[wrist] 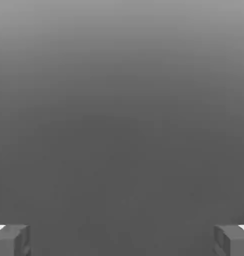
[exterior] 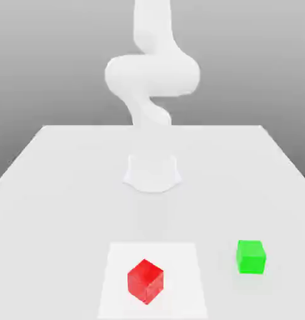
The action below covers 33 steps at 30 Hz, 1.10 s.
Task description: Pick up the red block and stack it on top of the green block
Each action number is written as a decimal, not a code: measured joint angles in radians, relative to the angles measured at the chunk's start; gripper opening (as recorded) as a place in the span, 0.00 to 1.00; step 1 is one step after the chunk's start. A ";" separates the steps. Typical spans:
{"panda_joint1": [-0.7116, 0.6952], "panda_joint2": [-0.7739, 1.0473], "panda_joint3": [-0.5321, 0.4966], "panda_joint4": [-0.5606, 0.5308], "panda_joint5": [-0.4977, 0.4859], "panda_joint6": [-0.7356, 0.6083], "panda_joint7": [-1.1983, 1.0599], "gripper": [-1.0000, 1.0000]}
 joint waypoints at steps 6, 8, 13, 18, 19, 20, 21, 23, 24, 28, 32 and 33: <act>-0.085 0.224 0.073 -0.073 -0.031 0.103 0.178 0.50; -0.106 0.297 0.091 -0.097 -0.045 0.136 0.238 0.50; -0.145 0.480 0.119 -0.156 -0.076 0.219 0.387 0.50; -0.161 0.660 0.123 -0.216 -0.085 0.303 0.520 0.50; -0.162 0.695 0.122 -0.228 -0.081 0.320 0.542 0.50; -0.160 0.730 0.120 -0.240 -0.074 0.337 0.561 0.50; -0.159 0.765 0.120 -0.252 -0.064 0.354 0.580 0.50; -0.155 0.834 0.118 -0.268 -0.049 0.395 0.608 0.50; -0.151 0.870 0.113 -0.267 -0.056 0.422 0.620 0.50; -0.118 1.014 0.070 -0.248 -0.103 0.540 0.661 0.50; -0.111 1.034 0.062 -0.246 -0.110 0.557 0.666 0.00; -0.112 1.034 0.062 -0.246 -0.110 0.558 0.667 0.00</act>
